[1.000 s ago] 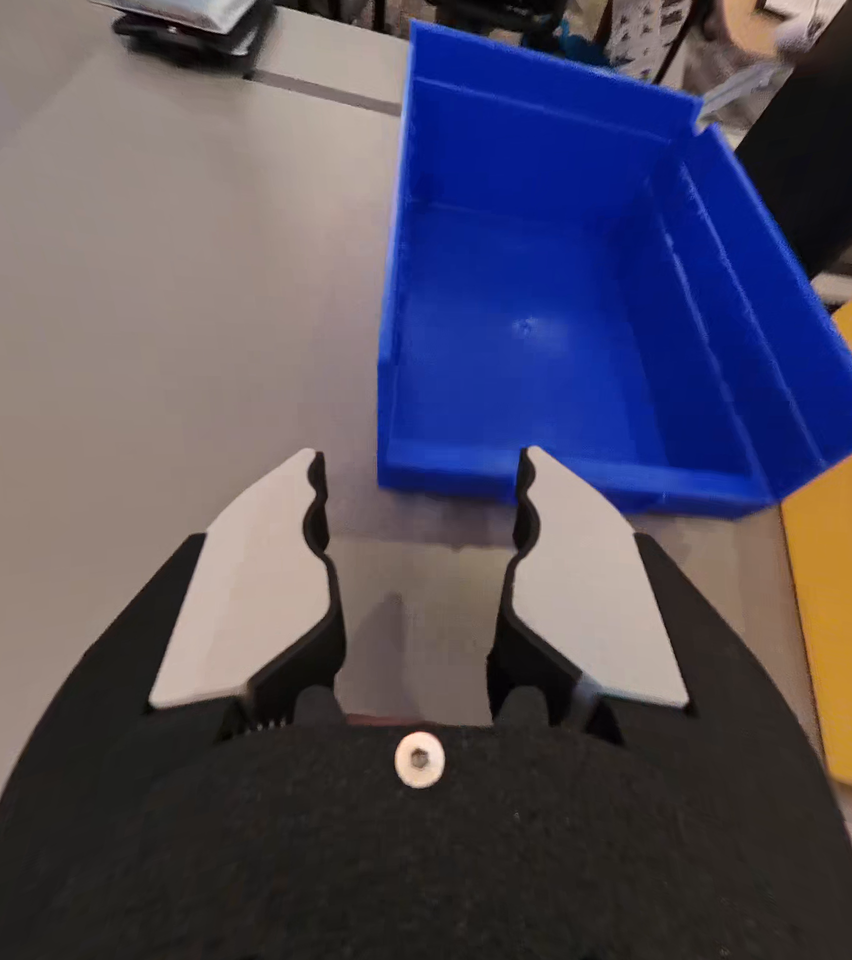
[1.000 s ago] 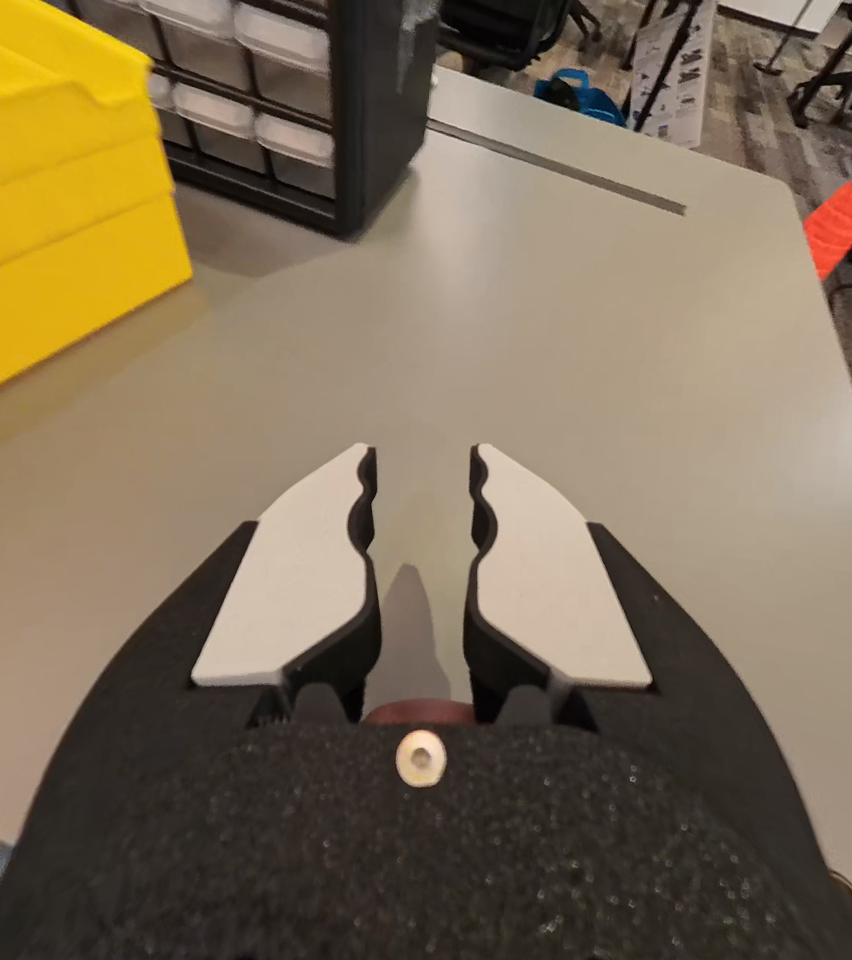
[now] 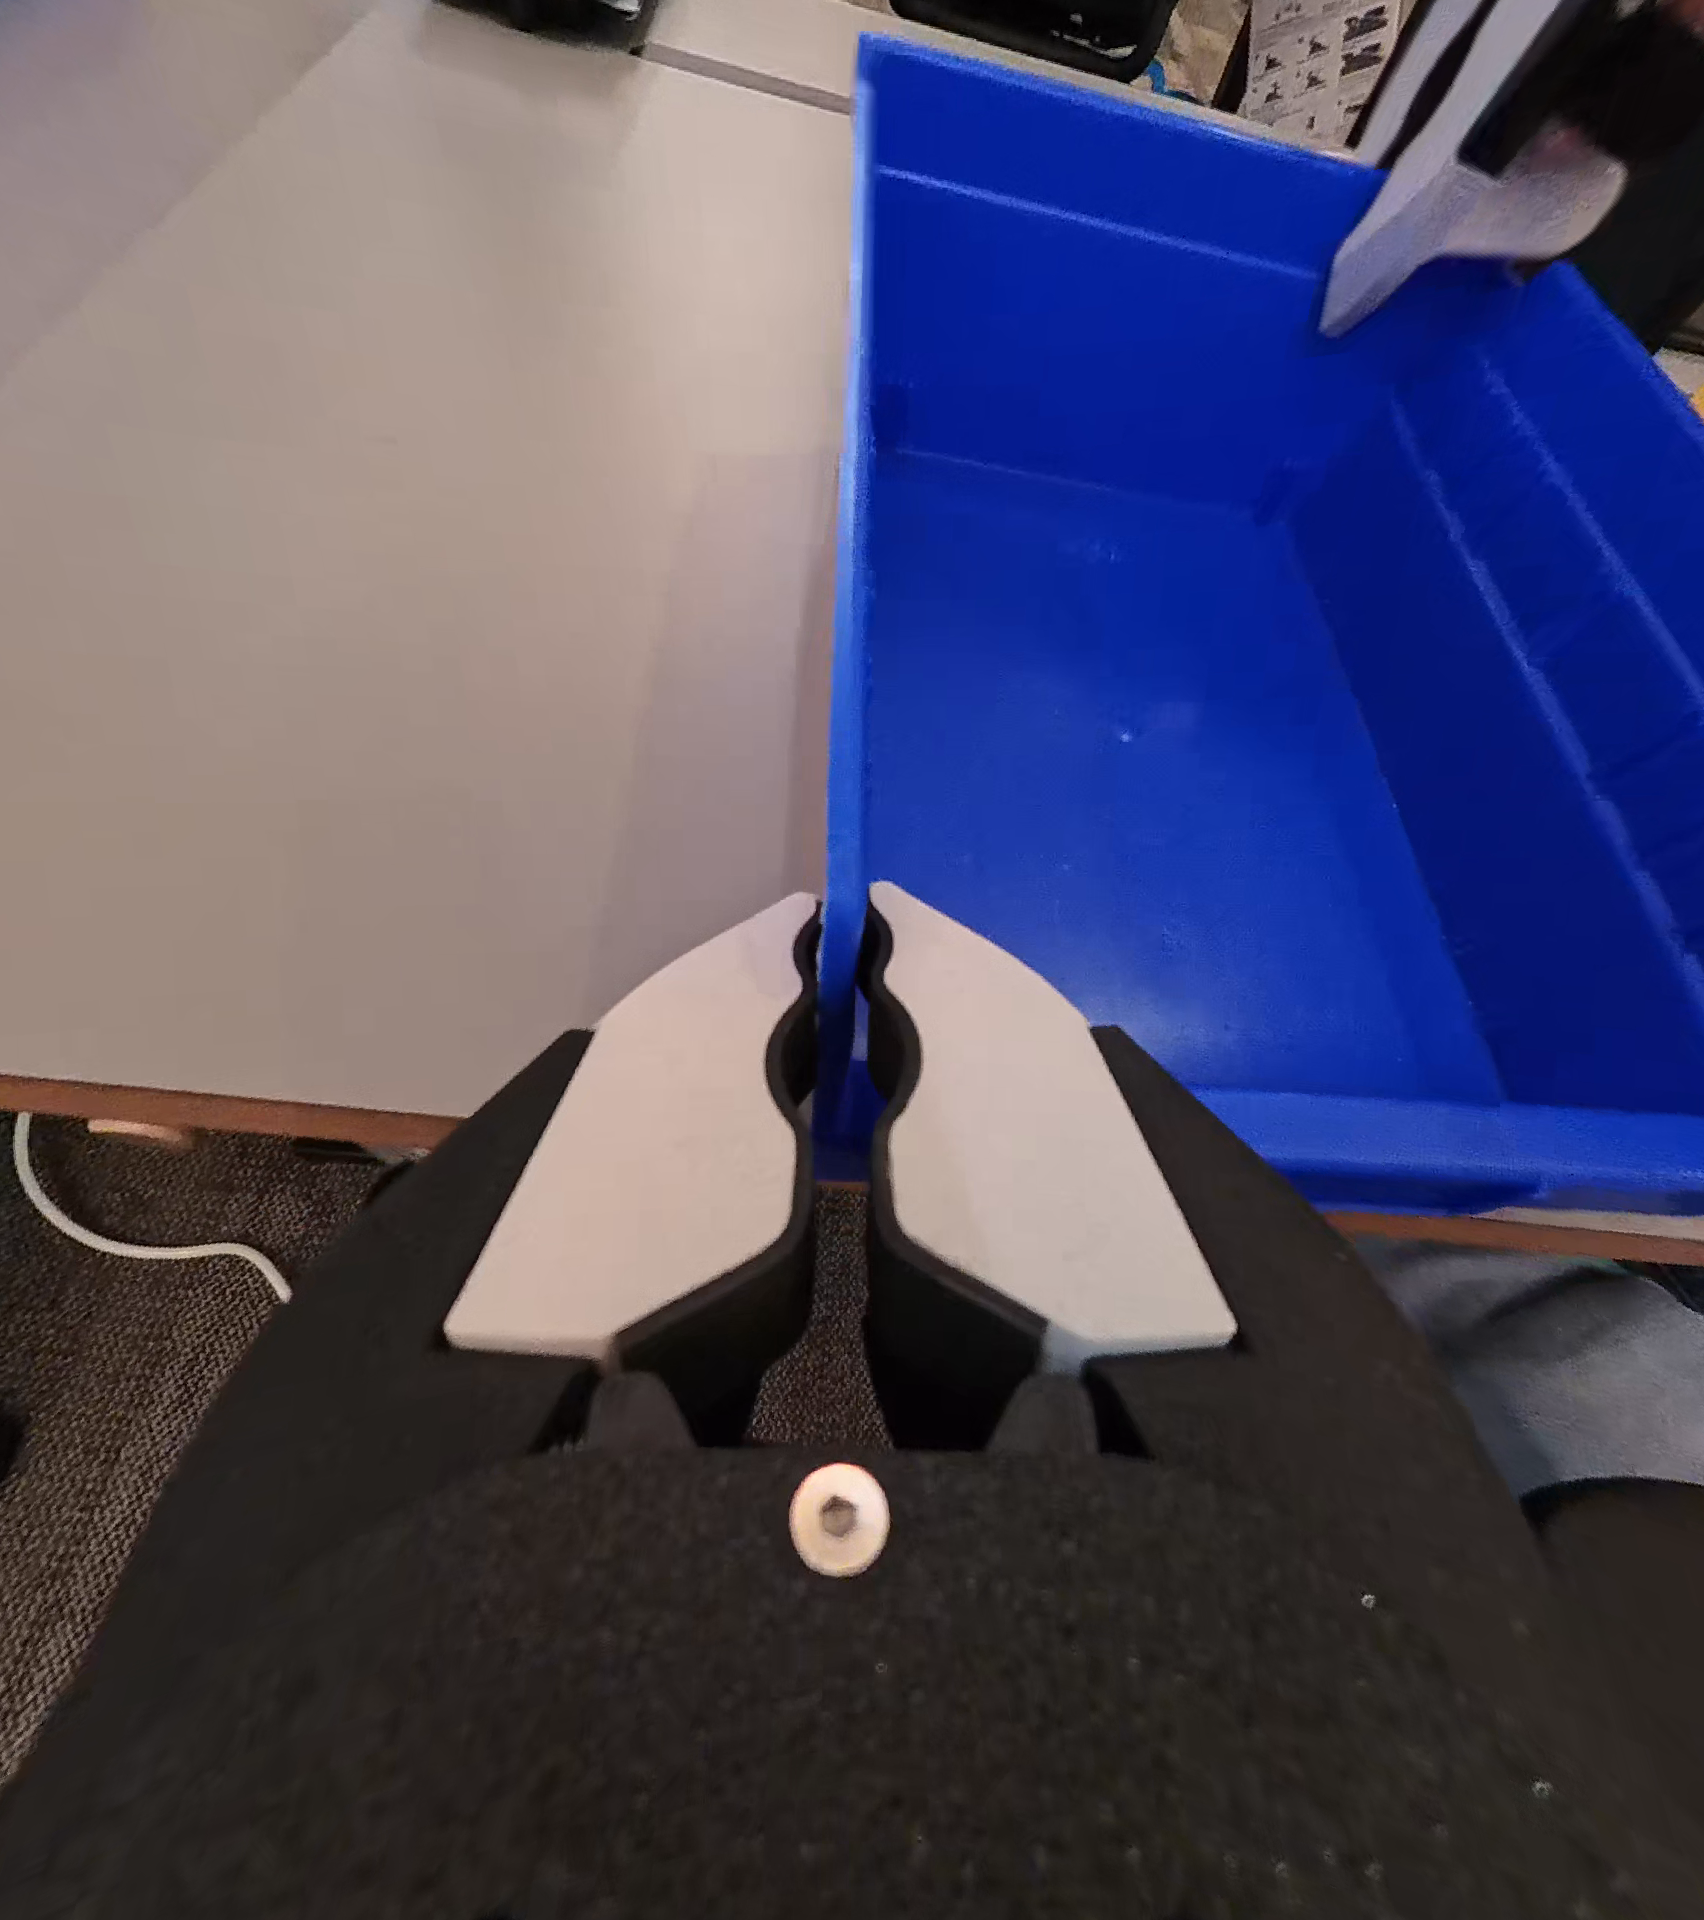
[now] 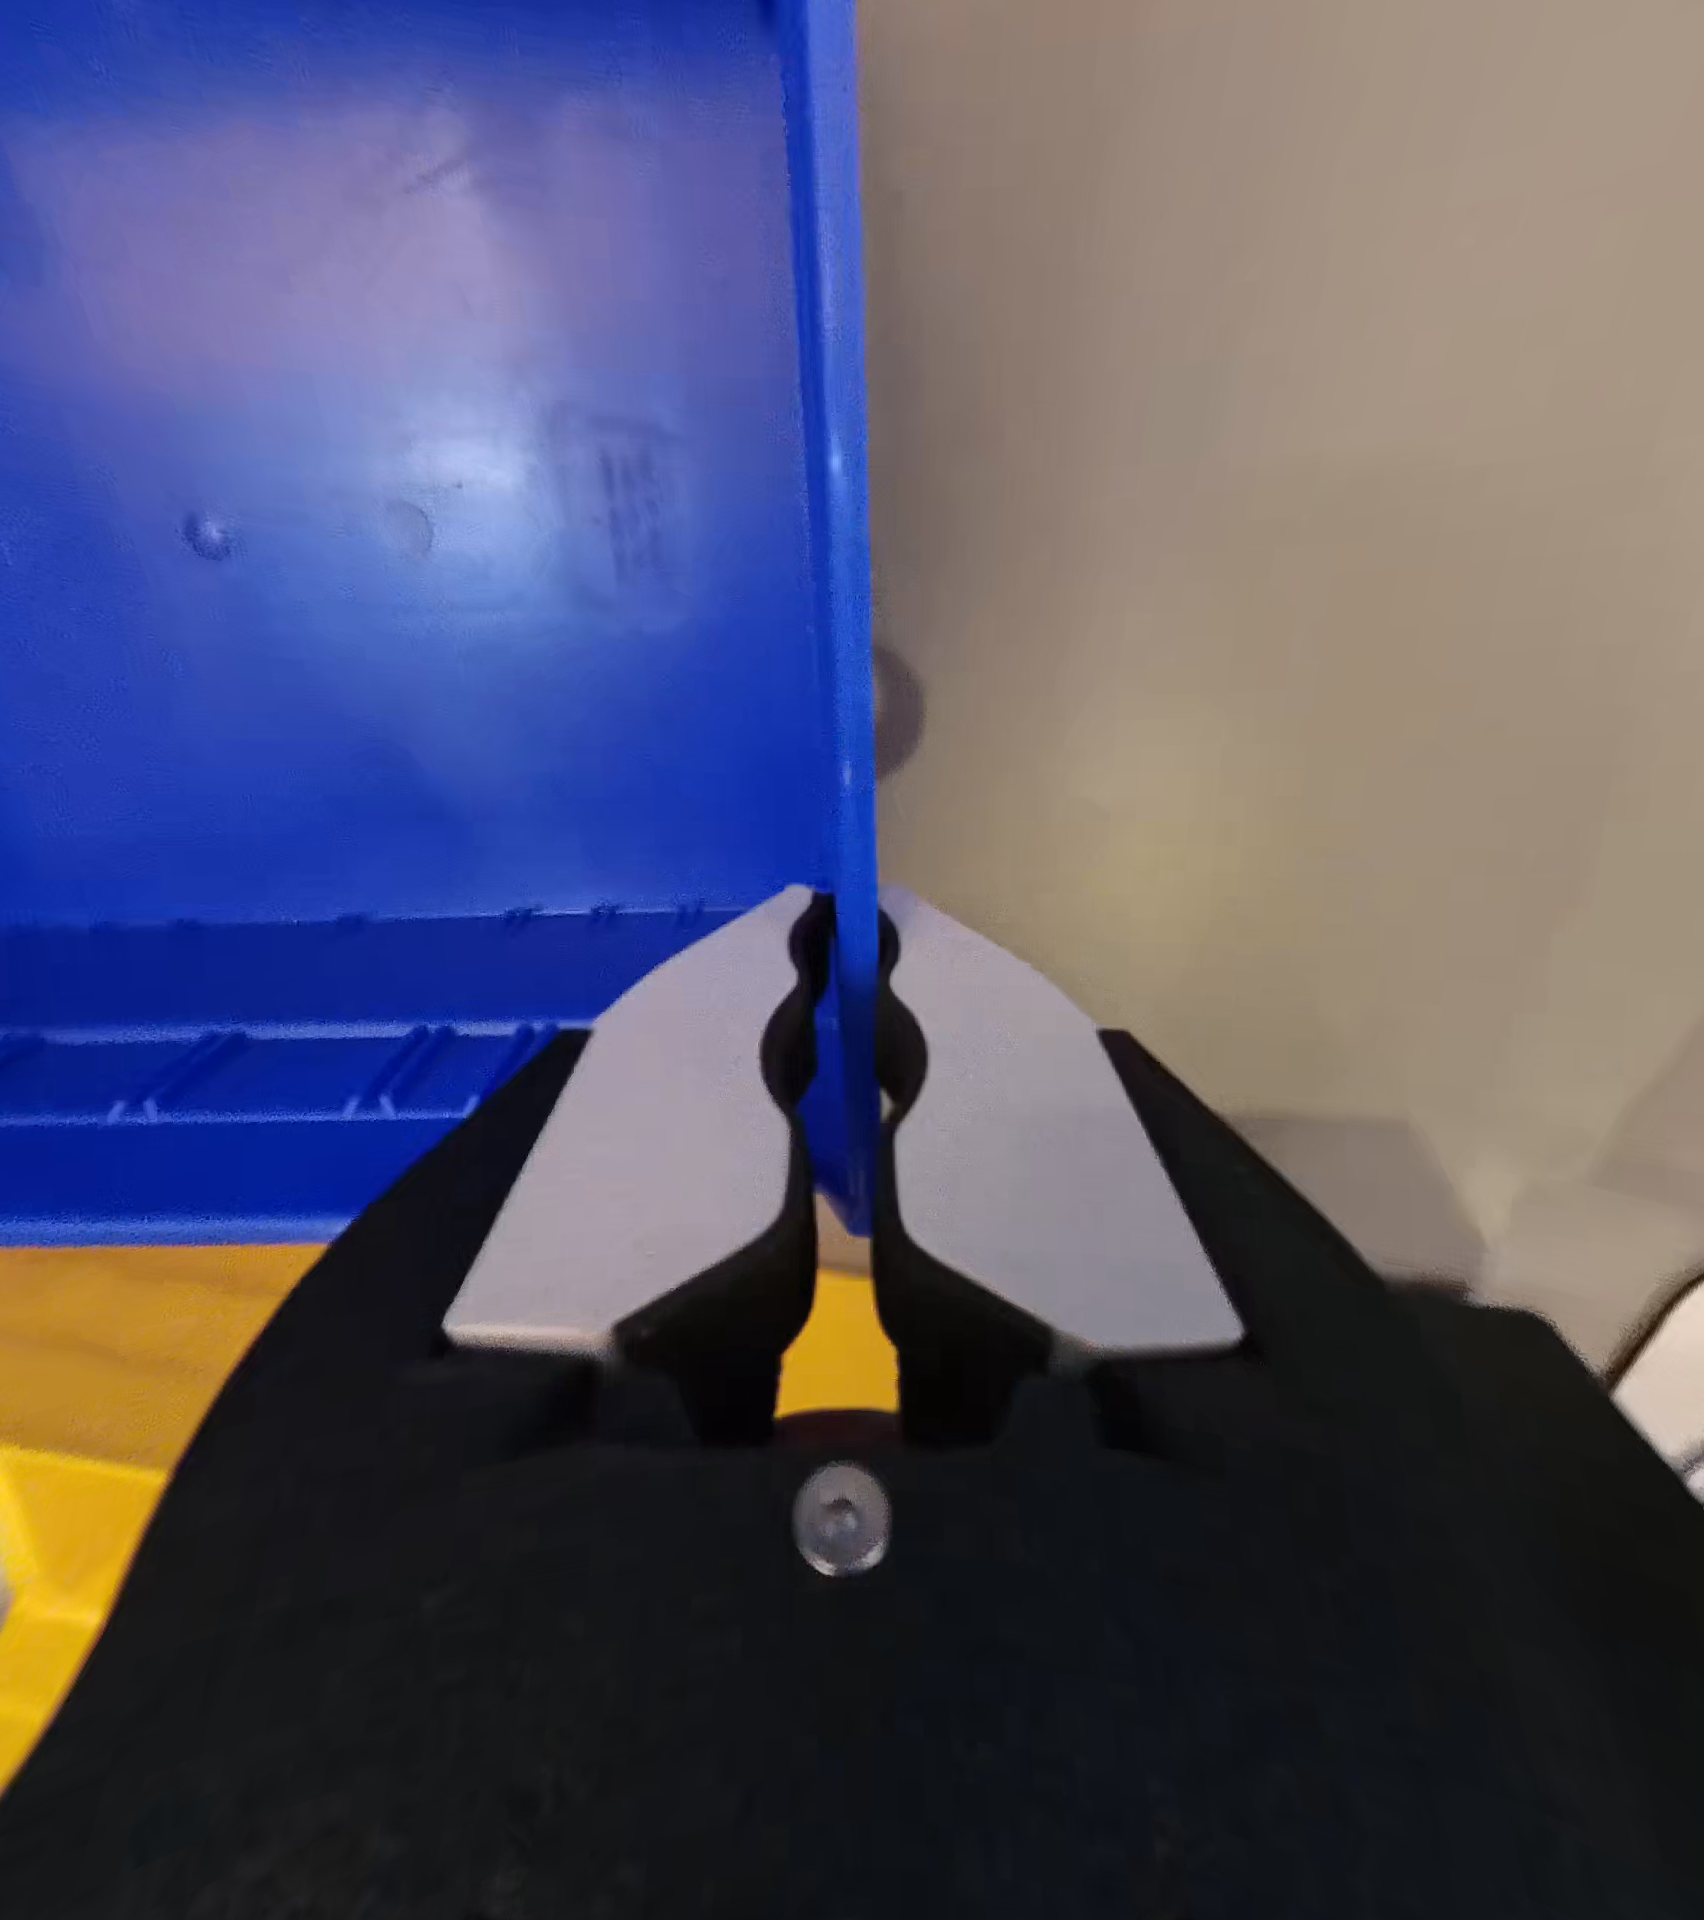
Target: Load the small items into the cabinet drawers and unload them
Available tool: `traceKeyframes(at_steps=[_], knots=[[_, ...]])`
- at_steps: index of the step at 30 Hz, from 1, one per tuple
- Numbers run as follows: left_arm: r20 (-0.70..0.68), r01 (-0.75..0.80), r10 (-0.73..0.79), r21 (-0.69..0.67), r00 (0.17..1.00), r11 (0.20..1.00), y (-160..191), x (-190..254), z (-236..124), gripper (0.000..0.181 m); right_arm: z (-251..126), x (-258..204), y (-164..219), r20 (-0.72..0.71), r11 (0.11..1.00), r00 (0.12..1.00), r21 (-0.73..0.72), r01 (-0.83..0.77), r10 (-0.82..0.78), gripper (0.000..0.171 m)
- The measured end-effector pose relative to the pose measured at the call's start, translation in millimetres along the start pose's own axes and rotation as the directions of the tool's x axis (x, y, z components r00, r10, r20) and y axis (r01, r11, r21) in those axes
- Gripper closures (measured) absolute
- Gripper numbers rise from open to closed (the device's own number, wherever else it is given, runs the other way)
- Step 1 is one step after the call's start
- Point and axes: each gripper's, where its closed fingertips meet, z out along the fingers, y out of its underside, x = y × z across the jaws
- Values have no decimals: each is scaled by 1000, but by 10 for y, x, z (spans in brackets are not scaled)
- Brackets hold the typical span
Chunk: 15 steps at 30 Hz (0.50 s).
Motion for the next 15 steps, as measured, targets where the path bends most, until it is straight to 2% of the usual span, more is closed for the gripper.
traceKeyframes(at_steps=[3, 5, 10, 13, 15], knots=[[26, 35, -36, 39, 999, 999, -51, -10, -96, 176, -189, -79, -89, -16, 997, 998, 53, 64, -63, 168], [28, 57, -60, 100, 998, 993, -180, 40, -262, 176, -492, -177, -110, -44, 987, 990, 82, 135, -132, 168], [22, 18, -26, 294, 999, 956, -813, 469, -828, 175, -1688, -400, -32, -220, 959, 949, 126, 256, -224, 168], [2, -30, 31, 383, 1000, 923, -1164, 924, -1105, 174, -2393, -521, 307, -329, 950, 921, 154, 271, -209, 168], [-23, -51, 65, 393, 998, 918, -1299, 1293, -1179, 175, -2721, -592, 716, -377, 956, 907, 140, 257, -189, 167]])
